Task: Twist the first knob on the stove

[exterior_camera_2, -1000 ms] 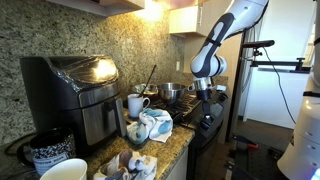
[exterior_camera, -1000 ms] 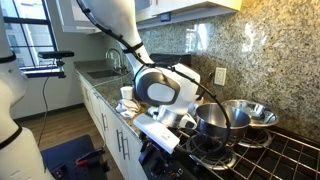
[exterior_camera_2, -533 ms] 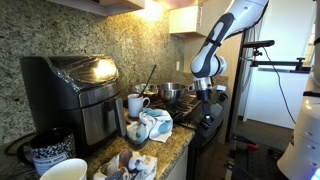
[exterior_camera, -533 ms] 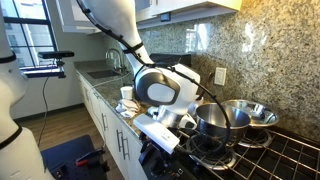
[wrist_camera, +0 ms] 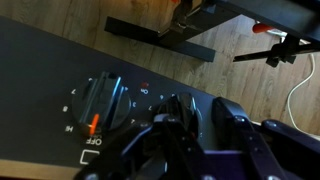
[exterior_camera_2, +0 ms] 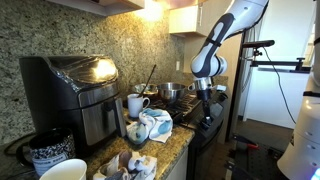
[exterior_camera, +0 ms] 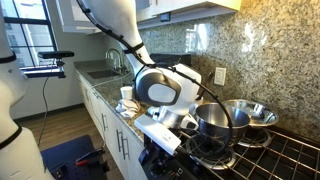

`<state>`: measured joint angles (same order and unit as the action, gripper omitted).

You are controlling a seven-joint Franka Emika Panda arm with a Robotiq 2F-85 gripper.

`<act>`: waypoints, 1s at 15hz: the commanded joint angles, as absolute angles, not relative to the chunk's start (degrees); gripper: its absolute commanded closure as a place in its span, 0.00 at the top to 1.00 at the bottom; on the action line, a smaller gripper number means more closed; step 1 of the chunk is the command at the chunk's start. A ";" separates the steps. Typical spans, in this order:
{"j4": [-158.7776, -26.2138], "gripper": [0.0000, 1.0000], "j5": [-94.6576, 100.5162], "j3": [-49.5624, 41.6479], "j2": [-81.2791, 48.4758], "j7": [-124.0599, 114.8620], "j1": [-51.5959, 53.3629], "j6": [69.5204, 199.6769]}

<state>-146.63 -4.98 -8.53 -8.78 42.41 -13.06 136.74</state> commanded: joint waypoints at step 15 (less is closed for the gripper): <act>-147.97 0.99 -4.77 -7.72 -8.29 41.02 -12.79 137.68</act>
